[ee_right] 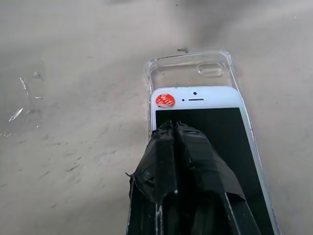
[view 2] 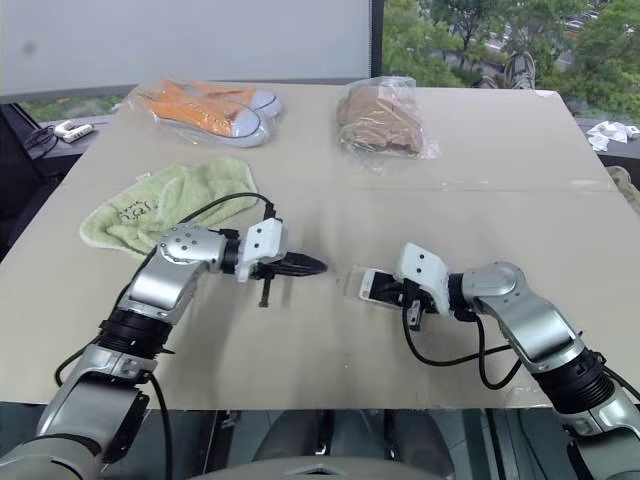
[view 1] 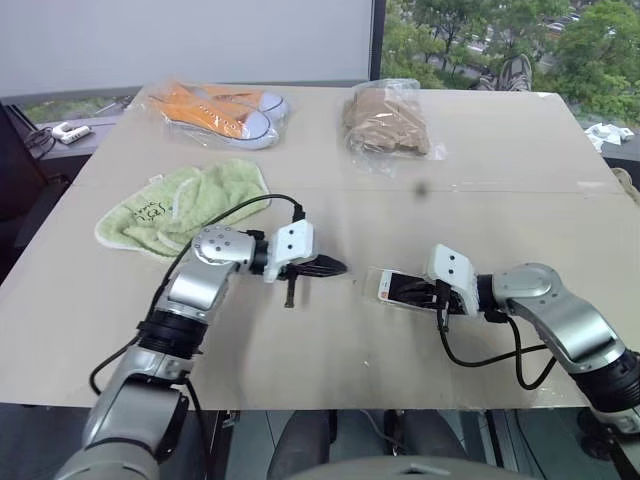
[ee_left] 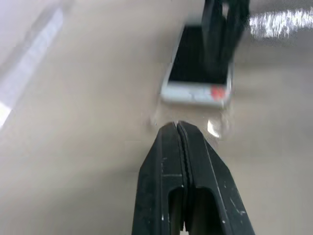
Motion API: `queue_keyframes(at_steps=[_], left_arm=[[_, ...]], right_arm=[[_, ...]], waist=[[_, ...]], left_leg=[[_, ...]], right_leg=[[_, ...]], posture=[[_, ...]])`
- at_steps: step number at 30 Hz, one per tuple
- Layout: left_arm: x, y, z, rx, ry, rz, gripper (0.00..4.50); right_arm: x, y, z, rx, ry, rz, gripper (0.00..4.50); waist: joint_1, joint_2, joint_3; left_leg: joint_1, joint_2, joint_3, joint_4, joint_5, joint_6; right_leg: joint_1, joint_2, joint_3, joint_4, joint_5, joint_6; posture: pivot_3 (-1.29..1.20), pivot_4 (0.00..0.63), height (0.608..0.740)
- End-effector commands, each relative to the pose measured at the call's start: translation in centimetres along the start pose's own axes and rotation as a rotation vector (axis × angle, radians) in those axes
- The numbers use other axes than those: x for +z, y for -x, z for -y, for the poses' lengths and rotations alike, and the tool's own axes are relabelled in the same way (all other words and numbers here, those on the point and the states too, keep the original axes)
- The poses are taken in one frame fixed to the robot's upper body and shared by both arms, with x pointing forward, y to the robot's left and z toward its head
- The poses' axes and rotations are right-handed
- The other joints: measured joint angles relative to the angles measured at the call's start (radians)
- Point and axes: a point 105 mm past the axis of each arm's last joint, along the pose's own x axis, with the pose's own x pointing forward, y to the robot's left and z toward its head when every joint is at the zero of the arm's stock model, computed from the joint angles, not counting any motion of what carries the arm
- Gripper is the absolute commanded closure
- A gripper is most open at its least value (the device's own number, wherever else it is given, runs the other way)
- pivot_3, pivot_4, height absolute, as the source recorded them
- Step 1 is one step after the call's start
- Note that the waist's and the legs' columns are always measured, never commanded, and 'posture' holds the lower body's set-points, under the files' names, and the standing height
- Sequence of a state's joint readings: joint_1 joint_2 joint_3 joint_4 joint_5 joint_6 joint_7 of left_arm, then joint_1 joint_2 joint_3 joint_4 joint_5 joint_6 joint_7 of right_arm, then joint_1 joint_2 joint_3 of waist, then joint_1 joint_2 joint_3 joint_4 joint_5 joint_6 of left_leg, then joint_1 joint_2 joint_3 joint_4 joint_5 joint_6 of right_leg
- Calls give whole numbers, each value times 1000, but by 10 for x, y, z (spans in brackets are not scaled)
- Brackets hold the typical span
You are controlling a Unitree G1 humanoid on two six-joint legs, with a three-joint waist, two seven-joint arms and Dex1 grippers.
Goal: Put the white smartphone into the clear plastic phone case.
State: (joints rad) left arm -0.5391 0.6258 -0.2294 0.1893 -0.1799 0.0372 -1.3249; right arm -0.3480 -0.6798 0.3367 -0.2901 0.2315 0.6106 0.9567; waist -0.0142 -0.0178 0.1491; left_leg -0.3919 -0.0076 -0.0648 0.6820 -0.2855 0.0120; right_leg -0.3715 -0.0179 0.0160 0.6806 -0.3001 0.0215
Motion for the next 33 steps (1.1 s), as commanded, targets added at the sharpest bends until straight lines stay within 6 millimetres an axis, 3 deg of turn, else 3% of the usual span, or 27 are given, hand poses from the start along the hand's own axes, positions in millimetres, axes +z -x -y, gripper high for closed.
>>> queue_keyframes(at_steps=[1, 15, 25, 33], left_arm=[[11, 2, -2, 24, -34, 36, 4500], [18, -12, 12, -7, -27, 83, 4500], [15, -13, 18, -21, -12, 78, 4500], [14, -18, 22, -46, -3, 79, 4500]], right_arm=[[-36, -8, -6, 46, -105, -162, 4469], [-49, -17, 4, 59, -72, -355, 4469], [-58, -14, -12, 169, 30, -403, 4469], [-63, -16, -19, 236, 30, -330, 4469]], waist=[[1, 0, 0], [5, 0, -1], [6, 0, -6], [4, -1, -9]], left_leg=[[1, 0, 0, 0, 0, 0], [8, 0, 0, -1, 0, 1], [11, 0, -1, -2, -1, 1], [13, 0, 0, -4, -1, 1]], right_leg=[[1, 0, 0, 0, 0, 0], [9, -1, 0, -2, 0, 0], [11, -1, -1, -2, 0, 0], [11, -1, 0, -3, 0, 0]], posture=[[0, 150, 740], [0, 150, 740], [0, 150, 740], [0, 150, 740]])
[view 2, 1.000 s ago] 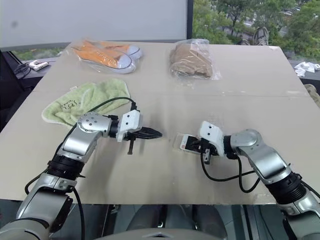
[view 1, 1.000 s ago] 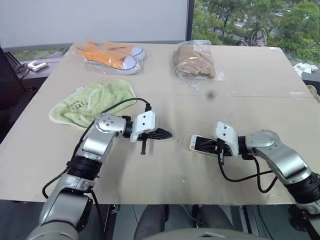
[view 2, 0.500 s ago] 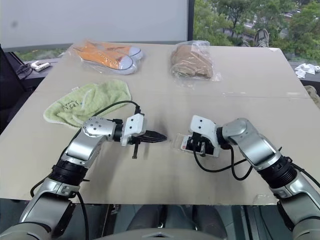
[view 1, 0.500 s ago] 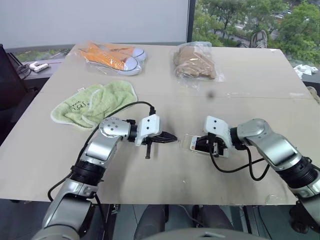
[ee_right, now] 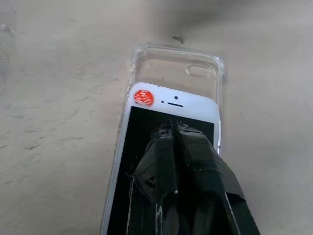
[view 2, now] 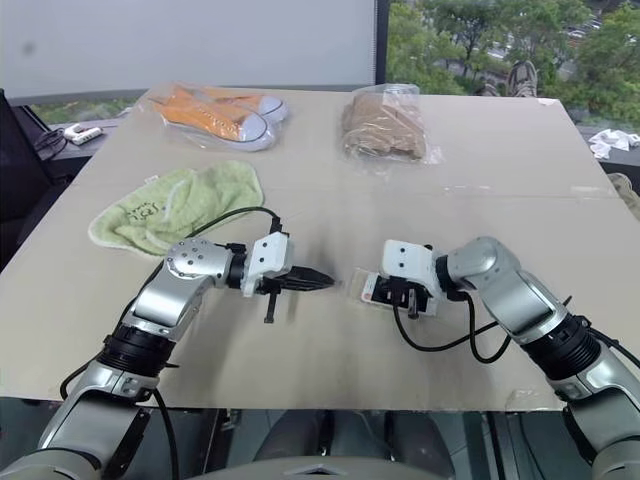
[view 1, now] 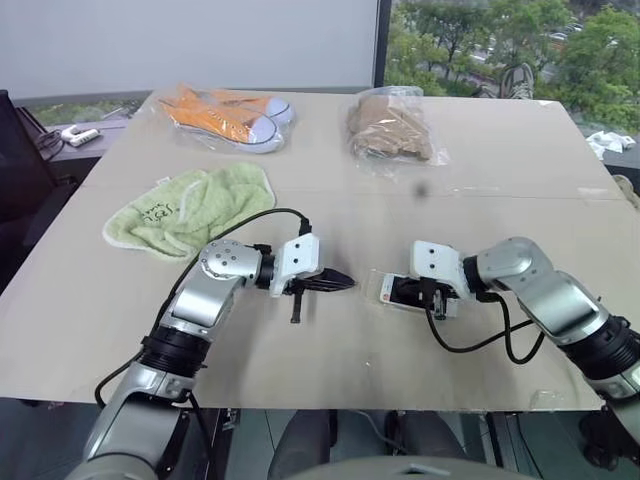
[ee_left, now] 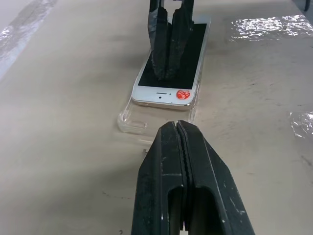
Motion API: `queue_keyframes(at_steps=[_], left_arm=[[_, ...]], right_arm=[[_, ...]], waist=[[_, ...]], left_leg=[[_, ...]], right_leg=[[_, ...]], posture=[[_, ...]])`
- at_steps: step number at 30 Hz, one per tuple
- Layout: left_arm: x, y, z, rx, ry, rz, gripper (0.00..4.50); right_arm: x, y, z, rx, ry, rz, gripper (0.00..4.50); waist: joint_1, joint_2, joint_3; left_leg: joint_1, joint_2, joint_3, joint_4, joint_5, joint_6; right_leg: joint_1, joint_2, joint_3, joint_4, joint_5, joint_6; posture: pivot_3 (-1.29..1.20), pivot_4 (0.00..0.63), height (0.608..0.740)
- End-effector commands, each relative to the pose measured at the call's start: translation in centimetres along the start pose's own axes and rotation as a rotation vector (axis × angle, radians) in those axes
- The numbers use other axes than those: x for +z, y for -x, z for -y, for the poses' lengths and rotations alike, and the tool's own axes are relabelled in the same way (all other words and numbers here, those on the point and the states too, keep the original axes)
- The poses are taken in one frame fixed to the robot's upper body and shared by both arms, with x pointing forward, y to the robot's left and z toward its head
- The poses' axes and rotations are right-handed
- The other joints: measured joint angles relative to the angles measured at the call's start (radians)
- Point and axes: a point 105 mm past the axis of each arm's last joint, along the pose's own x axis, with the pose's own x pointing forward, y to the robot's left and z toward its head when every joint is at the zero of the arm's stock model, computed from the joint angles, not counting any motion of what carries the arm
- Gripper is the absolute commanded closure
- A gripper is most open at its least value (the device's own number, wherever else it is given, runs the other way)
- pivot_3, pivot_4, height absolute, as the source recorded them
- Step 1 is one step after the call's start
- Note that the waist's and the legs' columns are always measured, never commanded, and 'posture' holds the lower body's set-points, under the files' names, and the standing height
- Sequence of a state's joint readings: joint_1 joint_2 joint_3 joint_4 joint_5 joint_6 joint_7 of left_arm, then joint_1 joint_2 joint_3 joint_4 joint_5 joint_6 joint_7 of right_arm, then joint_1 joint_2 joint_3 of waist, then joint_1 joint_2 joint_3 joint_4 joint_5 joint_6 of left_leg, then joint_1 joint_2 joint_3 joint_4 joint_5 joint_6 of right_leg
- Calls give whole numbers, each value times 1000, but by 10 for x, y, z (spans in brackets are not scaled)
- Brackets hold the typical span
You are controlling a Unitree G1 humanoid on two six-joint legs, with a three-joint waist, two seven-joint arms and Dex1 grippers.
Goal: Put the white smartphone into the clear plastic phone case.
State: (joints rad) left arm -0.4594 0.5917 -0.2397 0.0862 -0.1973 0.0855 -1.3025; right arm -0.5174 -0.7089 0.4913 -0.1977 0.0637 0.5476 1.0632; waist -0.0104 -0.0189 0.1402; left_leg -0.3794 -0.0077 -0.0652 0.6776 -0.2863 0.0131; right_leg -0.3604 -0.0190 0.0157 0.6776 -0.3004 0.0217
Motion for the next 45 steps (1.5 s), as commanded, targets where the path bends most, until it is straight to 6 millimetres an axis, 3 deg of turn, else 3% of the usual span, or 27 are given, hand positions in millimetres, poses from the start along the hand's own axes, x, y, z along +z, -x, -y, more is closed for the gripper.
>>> queue_keyframes(at_steps=[1, 6, 11, 16, 19, 31, 38, 45], left_arm=[[10, -5, 3, -22, -37, 26, 4500], [14, -14, 7, -43, -40, 45, 4500], [17, -14, 7, -37, -43, 48, 4500], [16, -11, 6, -30, -41, 39, 4500], [16, -10, 6, -28, -41, 38, 4500], [18, -10, 2, -9, -49, 40, 4500], [18, -12, 0, -4, -50, 44, 4500], [17, -11, -1, 5, -53, 41, 4500]], right_arm=[[-56, -20, -42, 202, -171, -131, 4469], [-64, -23, -39, 205, -156, -136, 4469], [-67, -29, -22, 125, -152, -143, 4469], [-71, -33, -11, 78, -85, -172, 4469], [-73, -33, -7, 58, -53, -191, 4469], [-20, -19, 9, 8, -124, 86, 4469], [2, -6, 17, -41, -142, 185, 4469], [24, 32, 18, -43, -193, 291, 4469]], waist=[[0, 0, -1], [0, -1, -5], [-4, -2, -10], [-3, 1, -8], [-1, 2, -8], [-1, 9, -3], [-2, 9, -3], [0, 12, 4]], left_leg=[[0, 0, 0, 0, 0, 0], [1, 0, 0, -1, 0, 0], [3, 0, 1, -3, 0, 0], [19, 0, 2, -9, 0, 0], [19, 0, 2, -9, 0, 0], [11, 0, 0, -13, 0, 0], [-9, 0, 0, -12, 1, -2], [-19, 0, 1, -9, 1, -2]], right_leg=[[0, 0, 0, 0, 0, 0], [1, 0, 0, 0, 0, 0], [2, 0, 1, 0, 0, 0], [15, 0, 2, -3, -1, -1], [15, 0, 2, -4, -1, -1], [12, 0, 1, -12, -1, -1], [-8, 0, 1, -12, 0, 0], [-18, 0, 1, -7, 0, 0]], posture=[[0, 150, 740], [0, 150, 740], [0, 150, 740], [0, 150, 740], [0, 150, 740], [0, 150, 740], [0, 150, 740], [0, 150, 740]])
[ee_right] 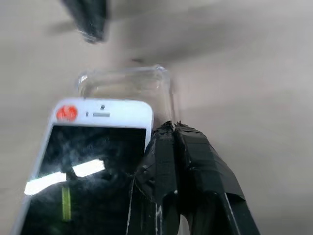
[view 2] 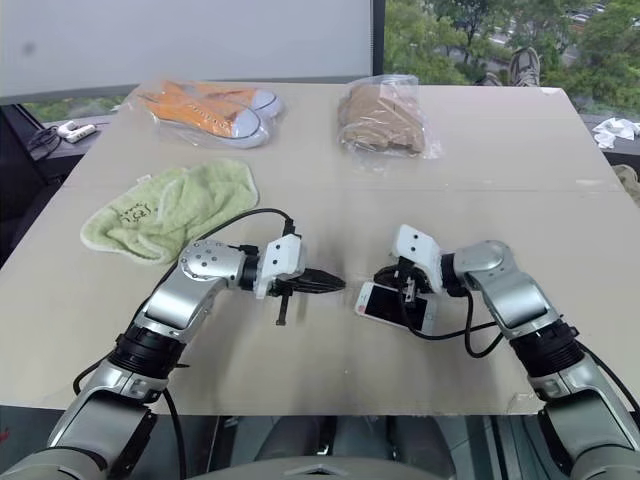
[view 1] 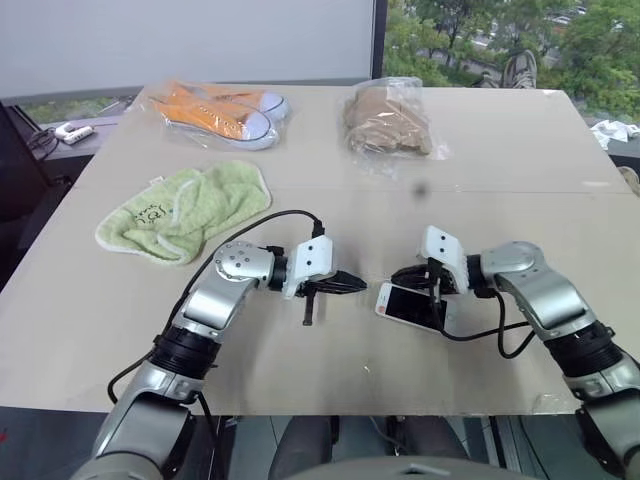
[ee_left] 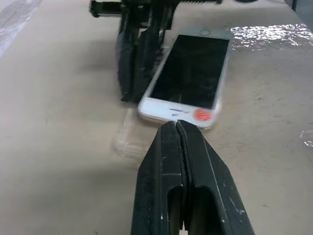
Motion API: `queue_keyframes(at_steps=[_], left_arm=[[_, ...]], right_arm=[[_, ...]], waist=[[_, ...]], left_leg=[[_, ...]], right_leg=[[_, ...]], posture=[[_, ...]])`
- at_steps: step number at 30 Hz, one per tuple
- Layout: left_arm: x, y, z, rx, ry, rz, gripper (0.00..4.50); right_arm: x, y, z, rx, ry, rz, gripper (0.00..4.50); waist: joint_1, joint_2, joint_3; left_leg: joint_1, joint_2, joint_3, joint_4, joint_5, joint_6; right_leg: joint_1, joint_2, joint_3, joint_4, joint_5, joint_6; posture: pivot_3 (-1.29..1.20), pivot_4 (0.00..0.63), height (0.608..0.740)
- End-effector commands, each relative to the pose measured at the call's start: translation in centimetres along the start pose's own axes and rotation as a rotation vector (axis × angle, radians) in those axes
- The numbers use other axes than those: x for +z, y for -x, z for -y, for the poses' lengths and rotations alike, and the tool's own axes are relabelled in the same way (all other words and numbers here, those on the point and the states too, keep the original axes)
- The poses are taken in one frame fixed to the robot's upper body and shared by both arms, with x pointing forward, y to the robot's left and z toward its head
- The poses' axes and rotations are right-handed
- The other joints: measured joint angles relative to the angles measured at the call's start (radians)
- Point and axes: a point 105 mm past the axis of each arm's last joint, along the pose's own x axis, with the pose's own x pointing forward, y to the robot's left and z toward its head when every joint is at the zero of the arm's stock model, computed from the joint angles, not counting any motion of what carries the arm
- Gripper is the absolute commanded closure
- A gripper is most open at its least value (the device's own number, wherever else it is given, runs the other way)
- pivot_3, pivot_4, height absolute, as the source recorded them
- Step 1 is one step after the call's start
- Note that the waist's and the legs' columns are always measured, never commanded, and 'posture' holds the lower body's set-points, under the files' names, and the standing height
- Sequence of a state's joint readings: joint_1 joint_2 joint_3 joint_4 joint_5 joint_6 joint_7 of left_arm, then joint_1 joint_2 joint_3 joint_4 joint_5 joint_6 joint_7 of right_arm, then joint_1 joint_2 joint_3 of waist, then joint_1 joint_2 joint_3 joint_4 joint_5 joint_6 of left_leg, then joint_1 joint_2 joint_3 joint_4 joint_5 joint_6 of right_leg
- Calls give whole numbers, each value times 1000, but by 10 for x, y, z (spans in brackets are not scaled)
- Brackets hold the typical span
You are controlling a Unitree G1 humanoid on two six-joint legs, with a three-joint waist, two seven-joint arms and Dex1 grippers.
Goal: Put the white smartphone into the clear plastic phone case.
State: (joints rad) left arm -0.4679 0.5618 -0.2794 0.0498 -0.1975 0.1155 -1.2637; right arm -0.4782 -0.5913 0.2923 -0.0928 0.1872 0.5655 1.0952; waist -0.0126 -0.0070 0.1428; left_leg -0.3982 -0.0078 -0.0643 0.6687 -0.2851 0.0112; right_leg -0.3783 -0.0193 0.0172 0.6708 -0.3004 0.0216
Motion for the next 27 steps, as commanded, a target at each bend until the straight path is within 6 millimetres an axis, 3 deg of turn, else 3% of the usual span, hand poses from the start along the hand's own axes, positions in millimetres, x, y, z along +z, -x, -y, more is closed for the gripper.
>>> queue_keyframes(at_steps=[1, 4, 5, 7, 9, 10, 11, 13, 18, 27], left_arm=[[9, 4, -4, 17, -46, 18, 4500], [9, 3, -4, 18, -44, 23, 4500], [9, 2, -4, 17, -44, 25, 4500], [9, 0, -4, 18, -42, 32, 4500], [10, 0, -4, 19, -43, 35, 4500], [10, 0, -4, 19, -43, 36, 4500], [10, 1, -4, 19, -43, 36, 4500], [9, 3, -4, 21, -44, 30, 4500], [9, 7, -2, 25, -48, 27, 4500], [21, 15, 7, 42, -58, 37, 4500]], right_arm=[[27, 23, -2, -8, 18, 84, 4469], [34, 27, 3, -70, 38, 114, 4469], [35, 26, 5, -86, 48, 121, 3893], [39, 24, 6, -106, 60, 142, 3154], [40, 24, 6, -108, 58, 152, 2044], [38, 26, 4, -99, 51, 145, 1773], [36, 27, 1, -86, 43, 137, 1053], [24, 37, -11, -30, 50, 70, 226], [2, 54, -31, 20, 85, -81, 226], [-26, 66, -40, -104, 76, -238, 102]], waist=[[2, 0, 2], [1, 0, 2], [1, 0, 2], [0, 0, 2], [0, 0, 2], [0, 0, 2], [1, 0, 2], [6, 0, 2], [9, -1, 4], [2, -2, 4]], left_leg=[[0, 0, 0, 0, 0, 1], [0, 0, 0, 0, 0, 1], [0, 0, 0, 0, 0, 1], [0, 0, 0, 0, 0, 1], [0, 0, 0, 1, 0, 0], [0, 0, 0, 1, 0, 0], [0, 0, 0, 1, 0, 0], [0, 0, 0, 1, 0, 0], [-1, -1, 0, 1, 0, 1], [0, 0, 0, 2, -1, 1]], right_leg=[[0, 0, 0, 0, 0, 0], [0, 0, 0, 0, 0, 0], [0, 0, 0, 1, 0, 0], [0, 0, 0, 1, 0, 0], [0, 0, 0, 2, 0, 0], [0, 0, 0, 2, 0, 0], [0, 0, 0, 2, 0, 0], [0, 0, 0, 1, 0, 0], [0, 0, 0, 0, 0, 0], [0, 0, 0, 4, 0, 0]], posture=[[0, 150, 740], [0, 150, 740], [0, 150, 740], [0, 150, 740], [0, 150, 740], [0, 150, 740], [0, 150, 740], [0, 150, 740], [0, 150, 740], [0, 150, 740]])
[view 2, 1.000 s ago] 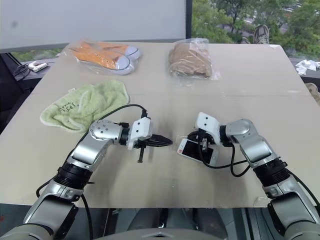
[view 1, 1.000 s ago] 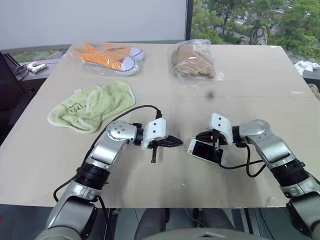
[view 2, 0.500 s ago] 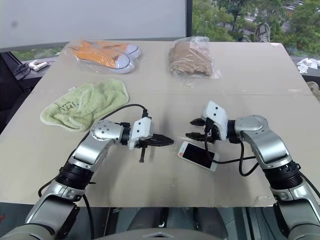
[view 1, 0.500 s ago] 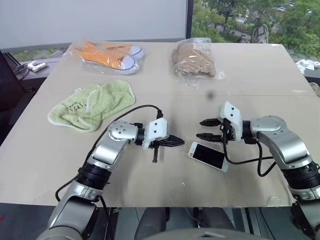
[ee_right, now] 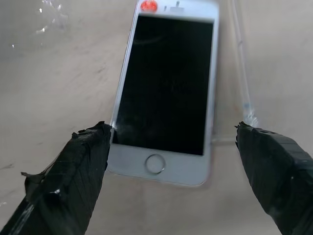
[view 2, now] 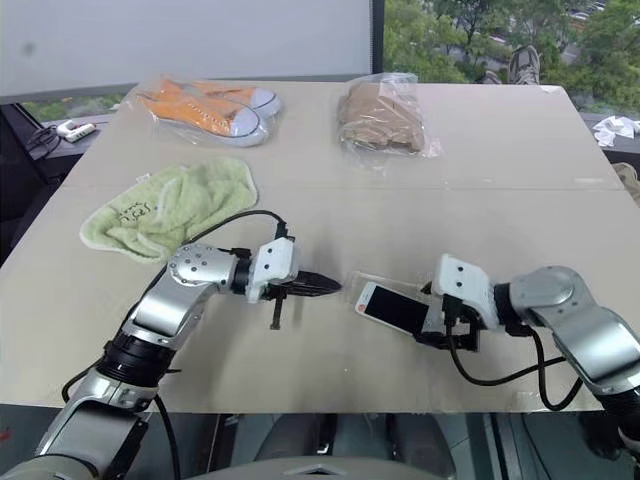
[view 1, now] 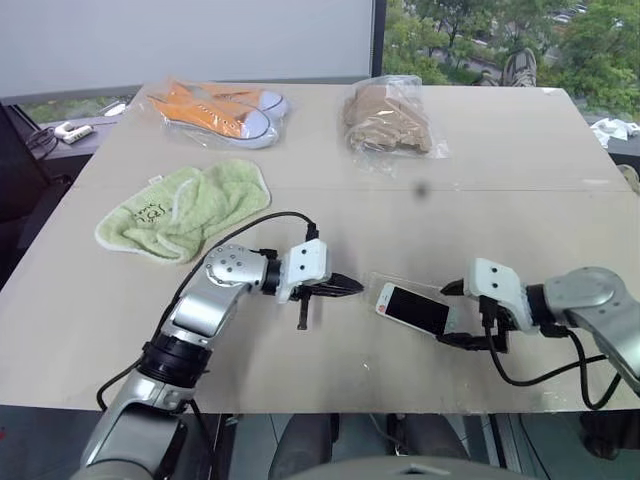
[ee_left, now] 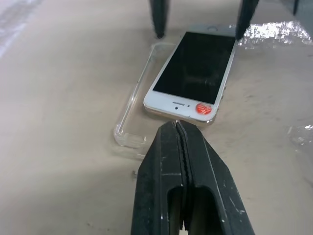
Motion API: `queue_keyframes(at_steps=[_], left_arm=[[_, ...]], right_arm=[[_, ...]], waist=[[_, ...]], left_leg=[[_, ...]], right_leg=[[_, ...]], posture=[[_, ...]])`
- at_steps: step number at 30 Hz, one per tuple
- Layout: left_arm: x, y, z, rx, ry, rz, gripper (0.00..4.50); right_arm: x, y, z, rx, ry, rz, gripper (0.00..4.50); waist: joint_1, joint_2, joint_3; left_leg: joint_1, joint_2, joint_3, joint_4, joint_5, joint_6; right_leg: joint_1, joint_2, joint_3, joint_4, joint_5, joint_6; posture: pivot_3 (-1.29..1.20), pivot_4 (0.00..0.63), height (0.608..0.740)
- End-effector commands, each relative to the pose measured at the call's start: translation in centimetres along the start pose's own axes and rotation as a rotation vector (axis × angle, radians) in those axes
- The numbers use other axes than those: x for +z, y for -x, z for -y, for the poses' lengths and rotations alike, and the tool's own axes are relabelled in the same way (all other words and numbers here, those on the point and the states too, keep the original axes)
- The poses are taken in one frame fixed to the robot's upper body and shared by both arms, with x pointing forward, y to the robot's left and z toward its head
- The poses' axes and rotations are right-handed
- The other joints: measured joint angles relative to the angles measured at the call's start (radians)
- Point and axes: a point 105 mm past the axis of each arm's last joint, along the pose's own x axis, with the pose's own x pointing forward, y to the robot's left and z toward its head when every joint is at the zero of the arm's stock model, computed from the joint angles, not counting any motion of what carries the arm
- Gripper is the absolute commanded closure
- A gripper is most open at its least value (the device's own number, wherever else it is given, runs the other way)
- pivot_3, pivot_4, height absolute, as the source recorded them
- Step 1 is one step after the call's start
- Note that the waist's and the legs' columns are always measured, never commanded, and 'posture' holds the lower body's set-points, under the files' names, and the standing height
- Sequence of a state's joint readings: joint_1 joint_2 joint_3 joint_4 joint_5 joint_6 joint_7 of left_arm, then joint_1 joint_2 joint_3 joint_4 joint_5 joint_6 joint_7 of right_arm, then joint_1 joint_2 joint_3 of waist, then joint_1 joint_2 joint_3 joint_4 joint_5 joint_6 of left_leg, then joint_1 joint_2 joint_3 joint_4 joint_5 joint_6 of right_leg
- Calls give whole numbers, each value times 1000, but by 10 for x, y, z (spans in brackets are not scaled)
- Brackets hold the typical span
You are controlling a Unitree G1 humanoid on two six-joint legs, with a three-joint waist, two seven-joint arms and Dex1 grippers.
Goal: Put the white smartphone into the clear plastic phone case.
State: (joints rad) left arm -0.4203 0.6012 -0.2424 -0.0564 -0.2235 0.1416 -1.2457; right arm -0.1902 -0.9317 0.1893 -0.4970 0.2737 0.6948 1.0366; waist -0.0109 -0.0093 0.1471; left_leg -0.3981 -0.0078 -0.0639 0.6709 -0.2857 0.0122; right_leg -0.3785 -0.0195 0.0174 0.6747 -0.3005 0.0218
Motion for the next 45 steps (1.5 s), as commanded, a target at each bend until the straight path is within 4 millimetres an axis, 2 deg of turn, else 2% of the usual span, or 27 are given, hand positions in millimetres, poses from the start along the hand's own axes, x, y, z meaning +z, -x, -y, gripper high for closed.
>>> queue_keyframes(at_steps=[1, 6, 11, 15, 19, 23, 28, 31, 36, 40, 42, 45], left_arm=[[13, 5, 2, 13, -30, 28, 4500], [16, 5, 2, 12, -27, 31, 4500], [14, 5, 2, 10, -22, 28, 4500], [14, 5, 2, 9, -17, 30, 4500], [13, 5, 2, 9, -15, 30, 4500], [13, 4, 1, 10, -14, 30, 4500], [11, 3, 2, 11, -15, 28, 4500], [11, 2, 3, 11, -15, 29, 4500], [11, 2, 3, 13, -15, 31, 4500], [11, 1, 3, 14, -14, 31, 4500], [11, 1, 3, 14, -15, 30, 4500], [11, 1, 2, 15, -17, 31, 4500]], right_arm=[[2, 6, 0, -48, 44, -28, 102], [-1, 3, -5, -34, 50, -45, 102], [10, 5, -5, -38, 56, -14, 102], [14, 5, -12, -16, 99, -21, 102], [7, 2, -15, -18, 128, -66, 102], [3, 2, -12, -34, 102, -66, 102], [2, 5, -6, -48, -57, 8, 102], [1, 7, -7, -38, -93, 26, 102], [1, 5, -8, -32, -89, 21, 102], [-3, 3, -8, -55, -17, -12, 102], [-3, 3, -8, -53, -49, 2, 102], [1, 5, -5, -95, 6, 18, 102]], waist=[[2, 0, 0], [1, 0, 0], [1, 0, 0], [2, 0, 0], [2, -1, 0], [1, -1, 0], [2, -1, 0], [3, -1, 0], [1, -1, 0], [1, -1, 0], [2, -1, 0], [2, -1, 0]], left_leg=[[0, 0, 0, 0, 0, 0], [0, 0, 0, 1, 0, 0], [0, 0, 0, 1, 0, 0], [0, 0, 0, 1, 0, 0], [0, 0, 0, 1, 0, 0], [0, 0, 0, 1, 0, 0], [0, 0, 0, 2, 0, 0], [0, 0, 0, 2, 0, 0], [1, 0, 1, 2, 0, 0], [1, 0, 1, 2, 0, 0], [1, 0, 1, 2, 0, 0], [1, 0, 1, 3, 0, 0]], right_leg=[[0, 0, 0, 0, 0, 0], [0, 0, 0, 0, 0, 0], [0, 0, 0, 1, 0, 0], [0, 0, 0, 1, 0, 0], [0, 0, 0, 1, 0, 0], [0, 0, 0, 1, 0, 0], [0, 0, 0, 2, 0, 0], [0, 0, 0, 2, 0, 0], [0, 0, 0, 2, 0, 0], [0, 0, 0, 2, 0, 0], [0, 0, 0, 3, 0, 0], [0, 0, 0, 3, 0, 0]], posture=[[0, 150, 740], [0, 150, 740], [0, 150, 740], [0, 150, 740], [0, 150, 740], [0, 150, 740], [0, 150, 740], [0, 150, 740], [0, 150, 740], [0, 150, 740], [0, 150, 740], [0, 150, 740]])
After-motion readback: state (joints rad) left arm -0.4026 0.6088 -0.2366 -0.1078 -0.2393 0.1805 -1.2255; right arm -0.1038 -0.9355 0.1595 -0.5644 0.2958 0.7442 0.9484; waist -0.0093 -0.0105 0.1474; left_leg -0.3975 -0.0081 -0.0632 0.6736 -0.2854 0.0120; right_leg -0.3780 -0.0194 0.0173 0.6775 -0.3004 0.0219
